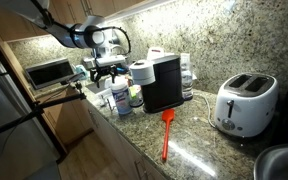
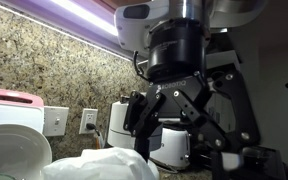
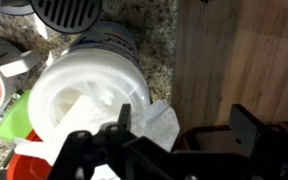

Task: Move the bottle to the right

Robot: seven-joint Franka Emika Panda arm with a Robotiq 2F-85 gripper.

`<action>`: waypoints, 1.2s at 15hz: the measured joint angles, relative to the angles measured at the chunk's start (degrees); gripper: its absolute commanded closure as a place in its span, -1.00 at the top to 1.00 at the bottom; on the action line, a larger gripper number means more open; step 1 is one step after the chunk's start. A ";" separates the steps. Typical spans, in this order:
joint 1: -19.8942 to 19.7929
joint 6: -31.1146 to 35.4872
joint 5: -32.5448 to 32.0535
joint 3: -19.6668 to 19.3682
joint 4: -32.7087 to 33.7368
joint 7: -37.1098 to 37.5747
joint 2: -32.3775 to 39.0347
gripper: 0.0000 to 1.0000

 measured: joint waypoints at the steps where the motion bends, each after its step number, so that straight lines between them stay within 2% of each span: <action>1: 0.49 0.00 -0.19 0.08 0.79 -0.01 0.99 1.00; 7: 2.80 -0.55 -1.96 0.09 4.71 0.08 4.14 1.00; 18: 4.70 -4.78 -6.21 -0.66 6.98 2.10 2.61 1.00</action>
